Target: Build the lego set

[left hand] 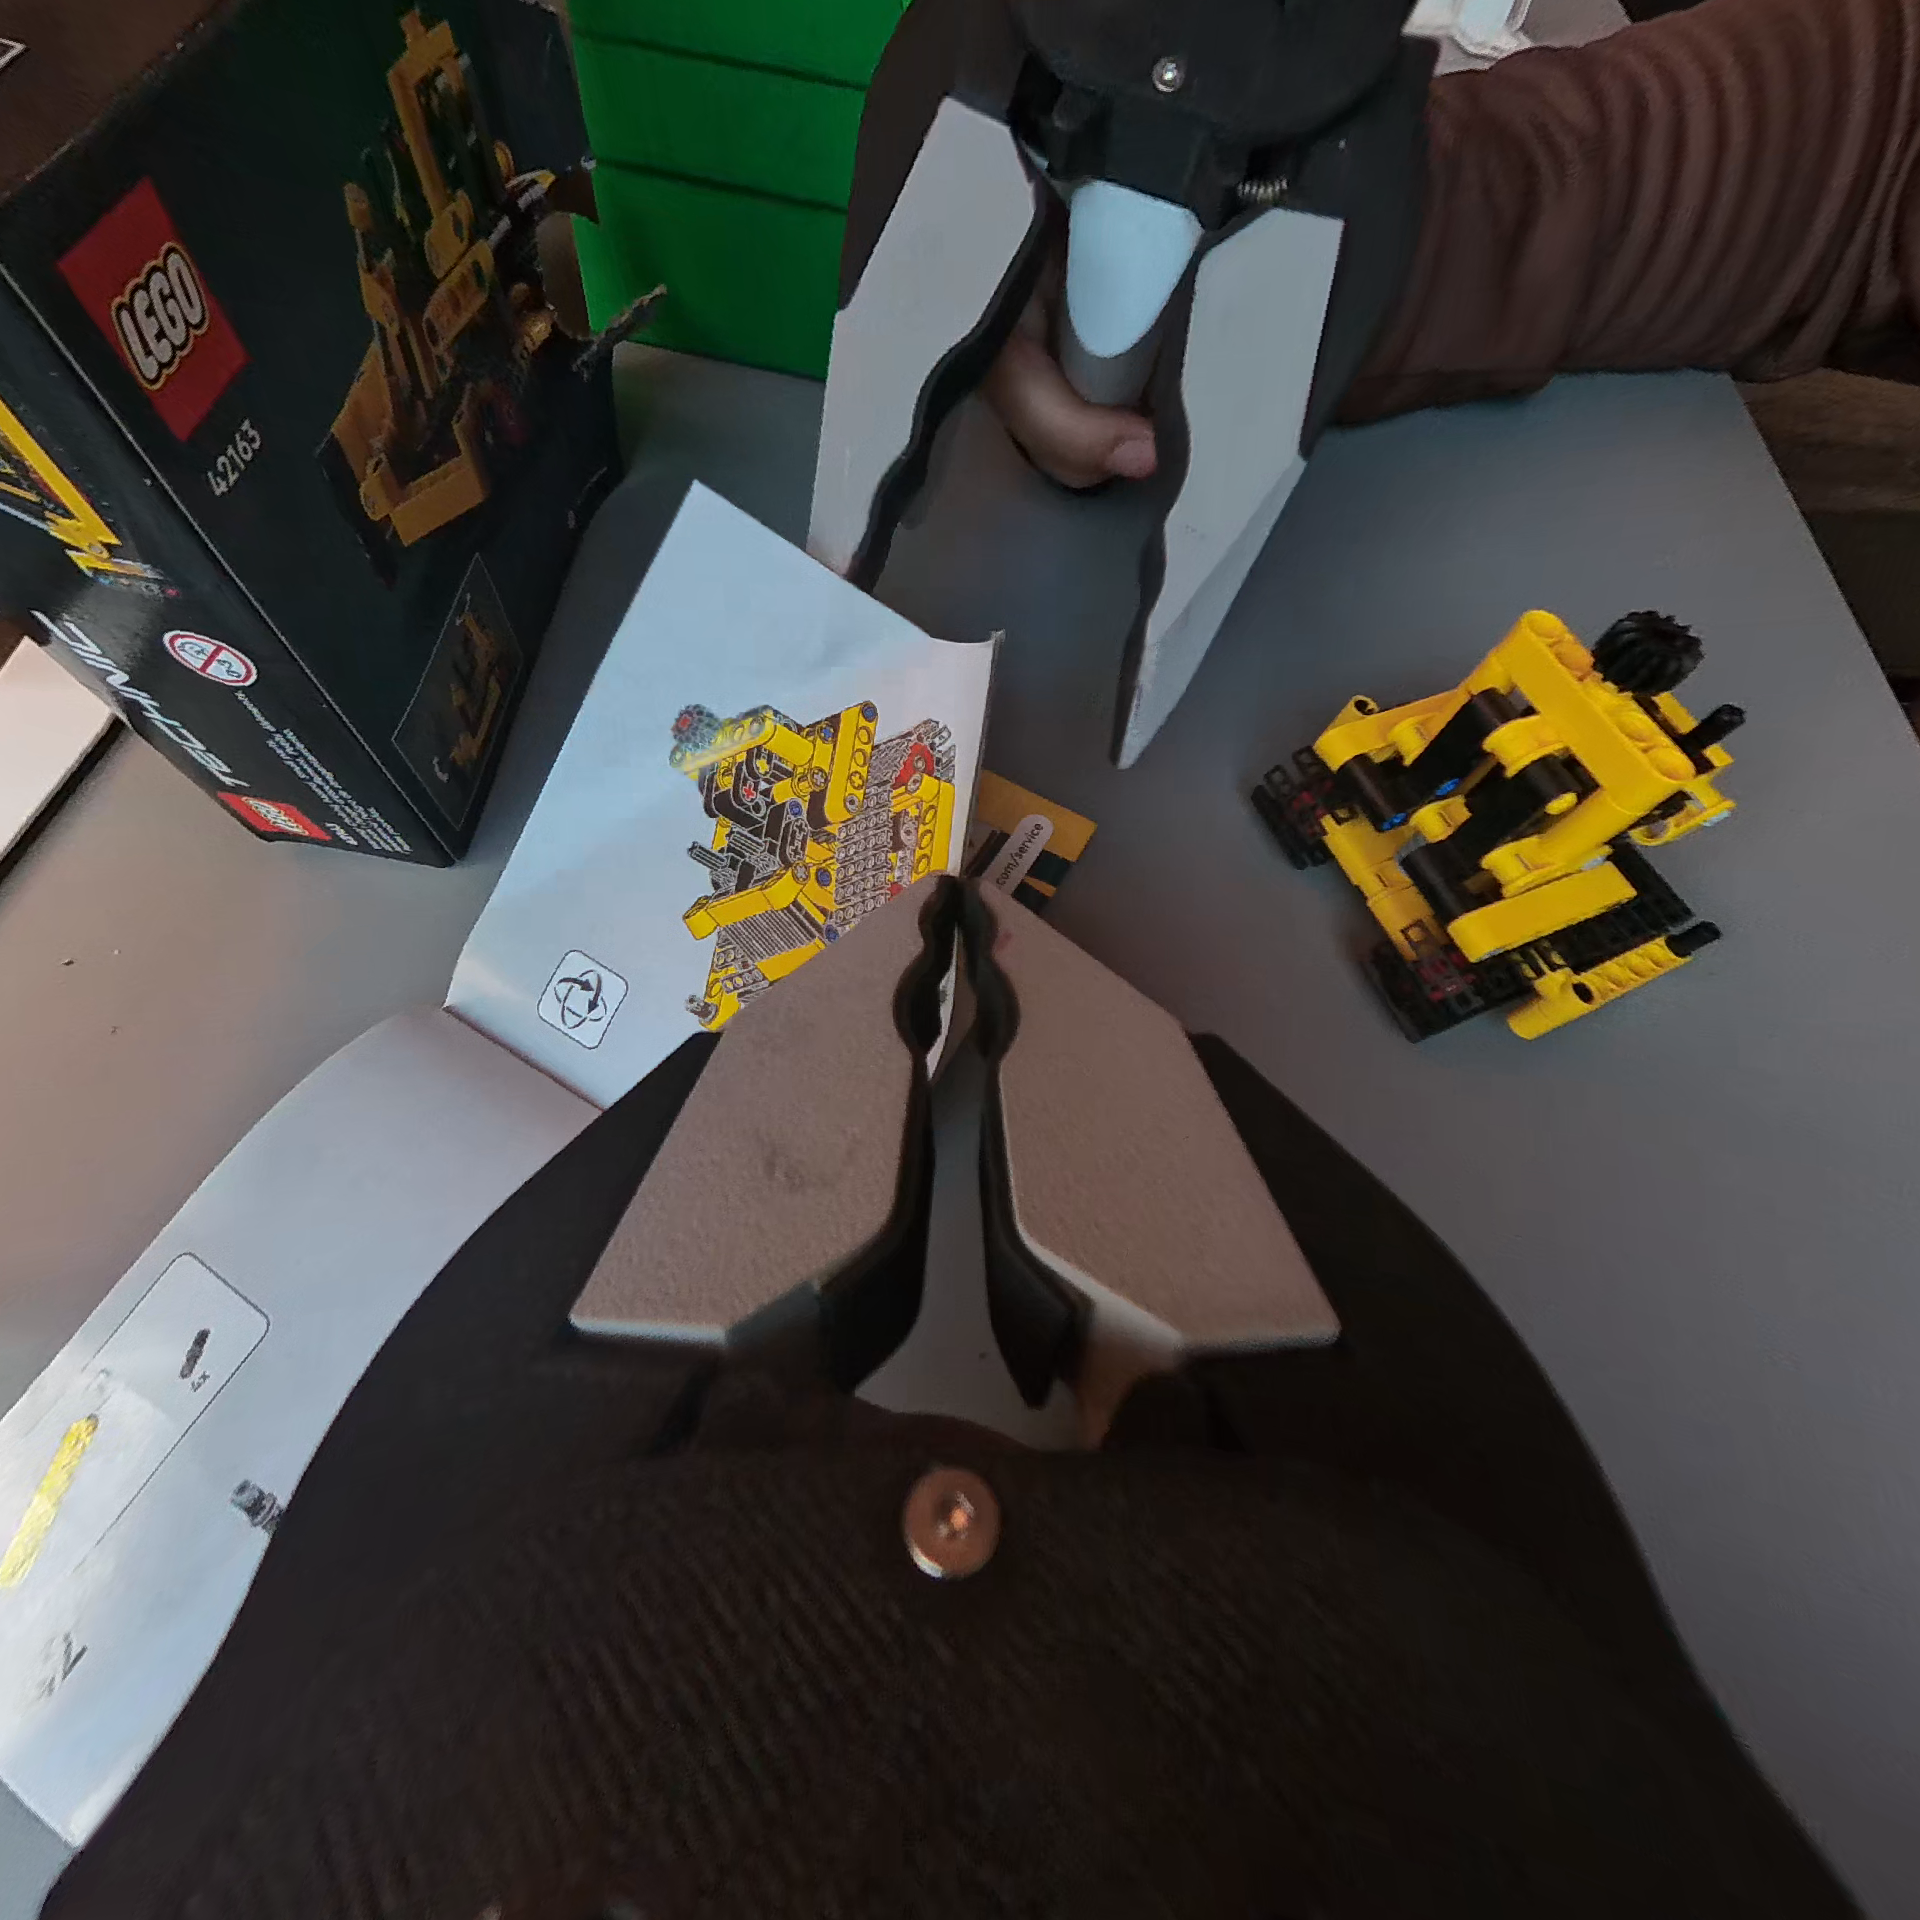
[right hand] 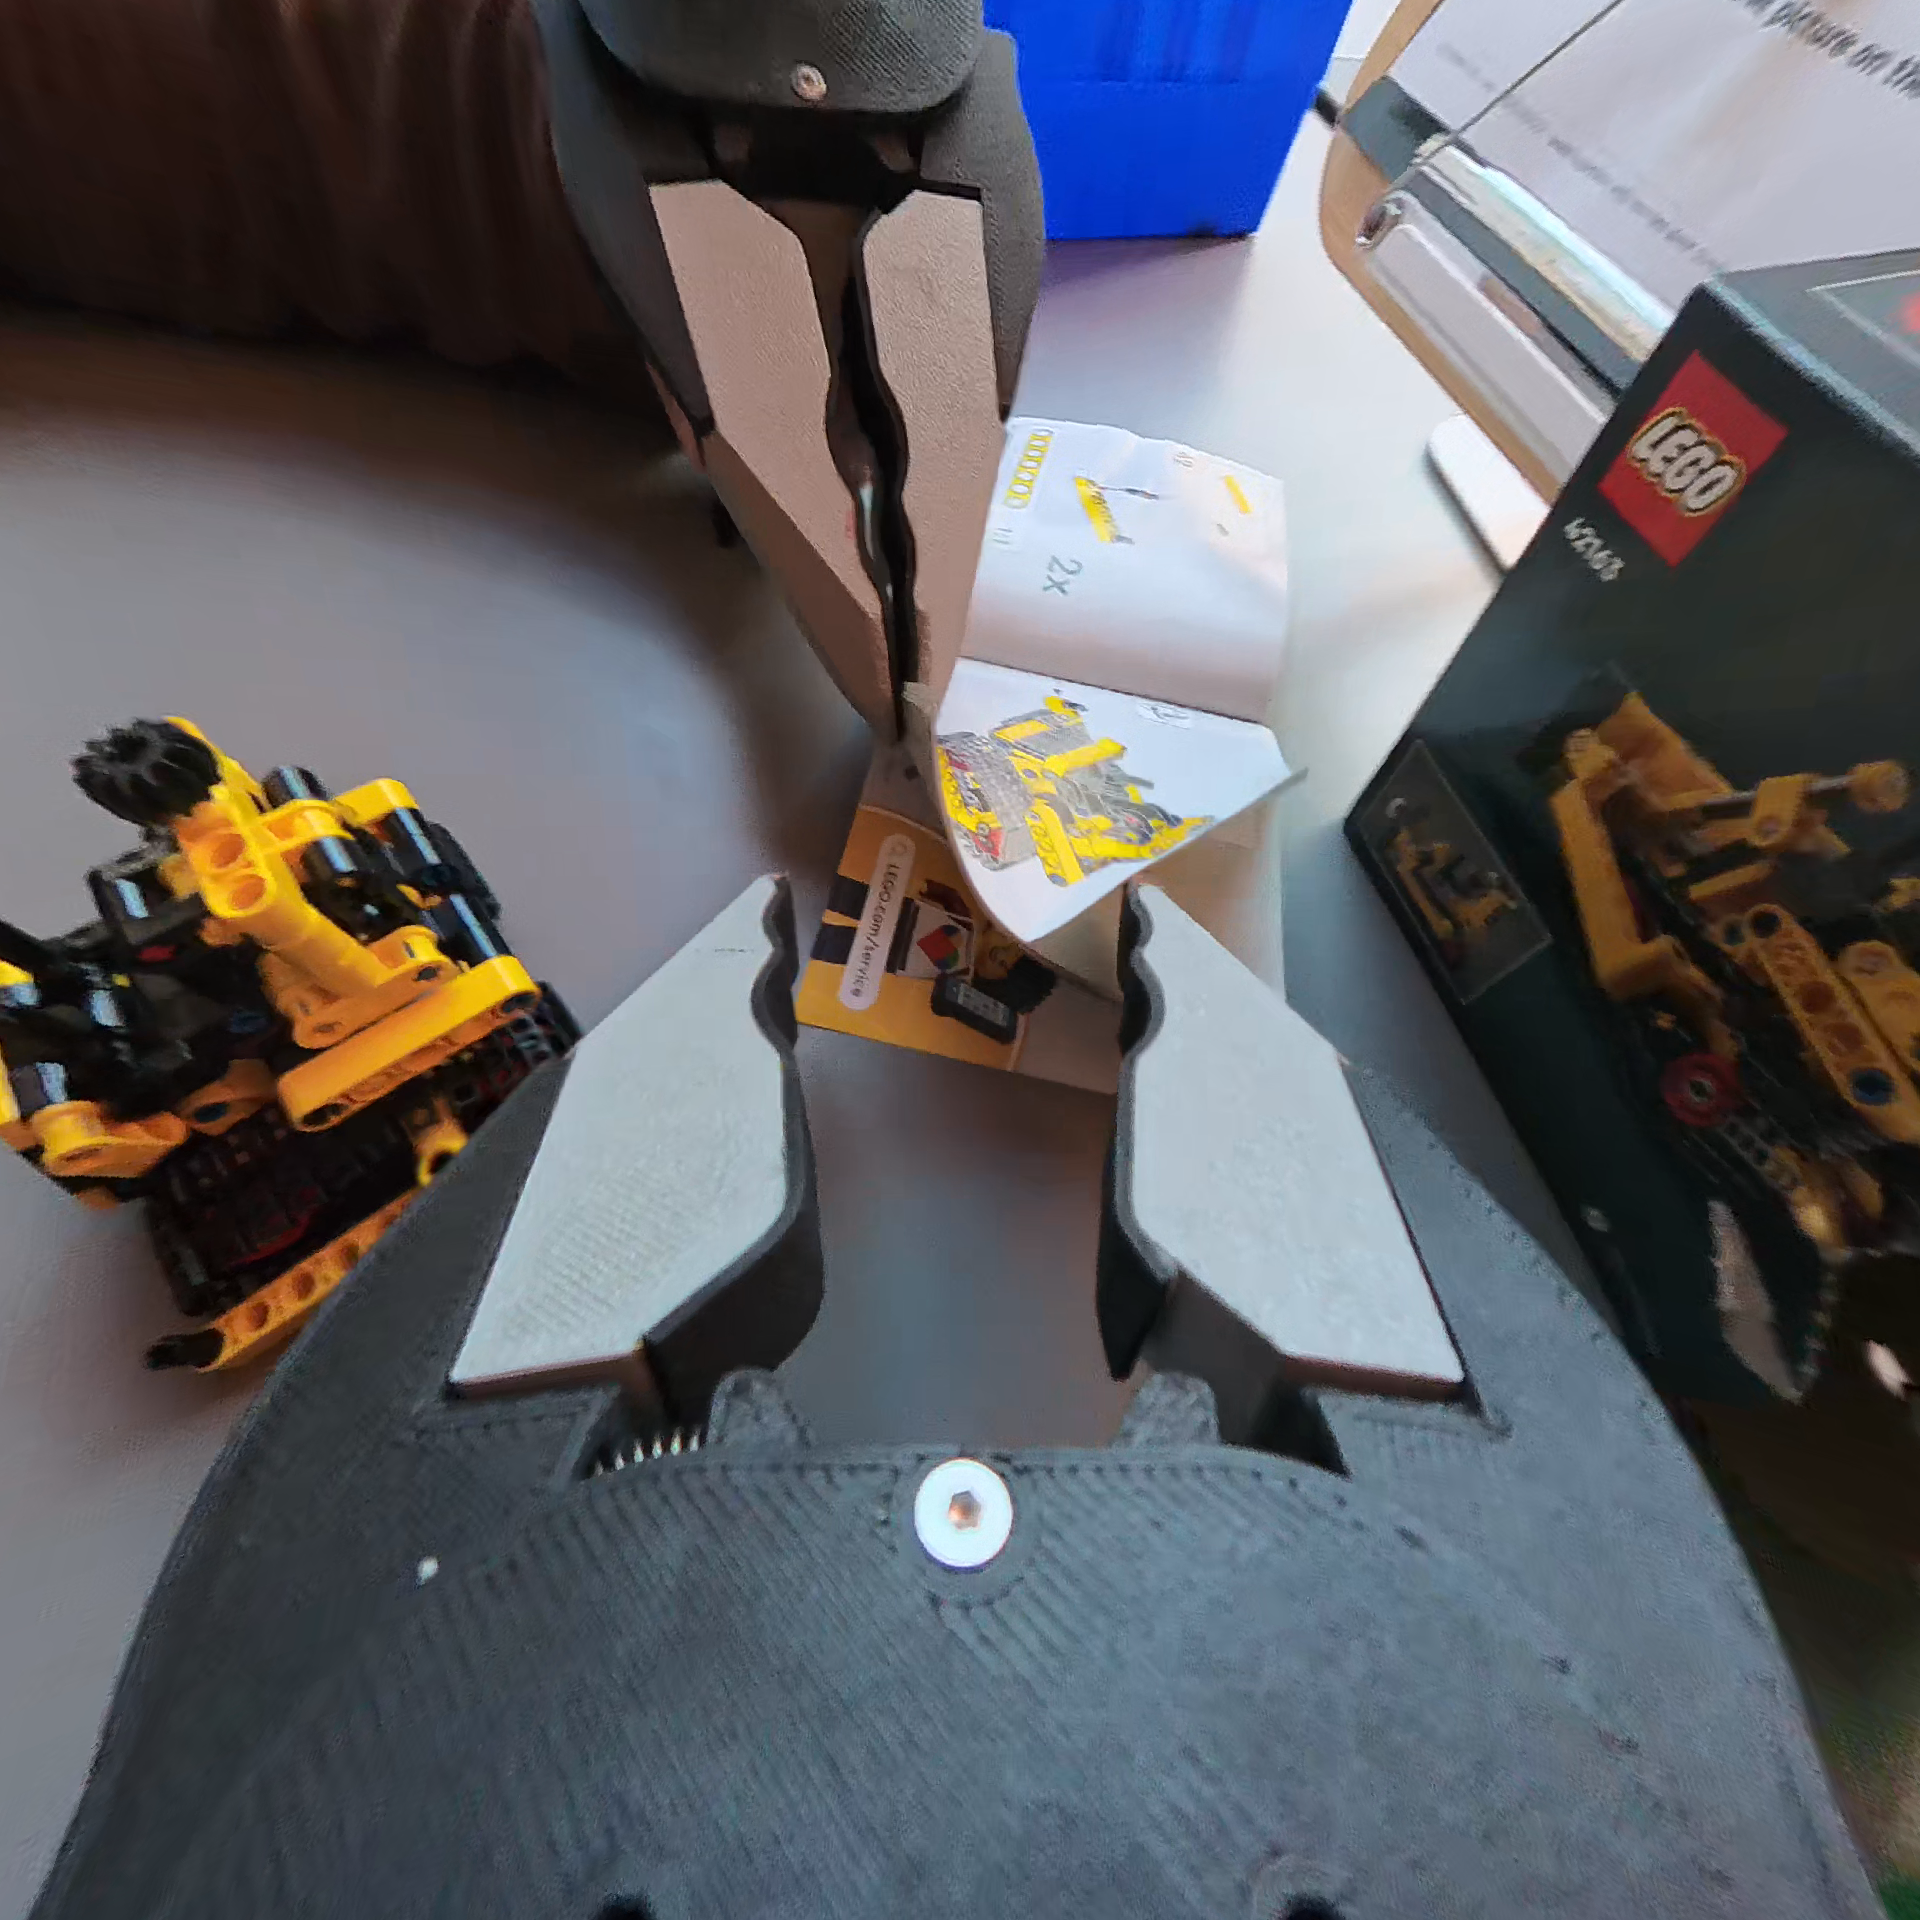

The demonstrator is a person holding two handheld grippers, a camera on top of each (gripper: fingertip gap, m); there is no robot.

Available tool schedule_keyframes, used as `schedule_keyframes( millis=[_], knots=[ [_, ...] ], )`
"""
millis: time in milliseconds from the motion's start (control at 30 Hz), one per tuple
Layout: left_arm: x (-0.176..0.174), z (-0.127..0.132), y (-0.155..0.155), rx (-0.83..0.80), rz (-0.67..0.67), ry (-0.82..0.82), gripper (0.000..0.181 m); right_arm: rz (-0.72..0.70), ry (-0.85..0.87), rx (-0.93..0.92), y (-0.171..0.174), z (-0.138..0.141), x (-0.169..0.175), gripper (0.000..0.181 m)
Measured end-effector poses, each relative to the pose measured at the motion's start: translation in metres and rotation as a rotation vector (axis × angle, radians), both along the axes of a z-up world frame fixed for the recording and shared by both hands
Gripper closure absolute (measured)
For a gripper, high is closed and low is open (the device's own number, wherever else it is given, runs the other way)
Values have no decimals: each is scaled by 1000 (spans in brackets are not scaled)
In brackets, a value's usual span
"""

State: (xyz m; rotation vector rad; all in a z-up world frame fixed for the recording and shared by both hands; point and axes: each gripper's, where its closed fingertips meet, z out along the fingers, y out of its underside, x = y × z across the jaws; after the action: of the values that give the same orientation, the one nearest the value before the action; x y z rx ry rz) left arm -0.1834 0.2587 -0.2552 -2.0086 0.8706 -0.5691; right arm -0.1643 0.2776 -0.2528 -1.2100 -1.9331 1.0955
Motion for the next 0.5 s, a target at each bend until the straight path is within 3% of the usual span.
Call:
schedule_keyframes(
  millis=[233, 400, 467, 500],
  knots=[
    [3, -6, -3, 9, -25, 56, 181, 16, -44, -301, 0, 12, -4, 121],
    [5, -6, -4, 10, -34, 59, 181, -59, -68, -474, 15, 15, -12, 150],
    [5, -8, -5, 5, -39, 64, 181, -101, -85, -511, 19, 13, -14, 181],
    [5, -9, -5, 3, -36, 74, 181, -113, -88, -521, 20, 13, -15, 181]
  ],
)
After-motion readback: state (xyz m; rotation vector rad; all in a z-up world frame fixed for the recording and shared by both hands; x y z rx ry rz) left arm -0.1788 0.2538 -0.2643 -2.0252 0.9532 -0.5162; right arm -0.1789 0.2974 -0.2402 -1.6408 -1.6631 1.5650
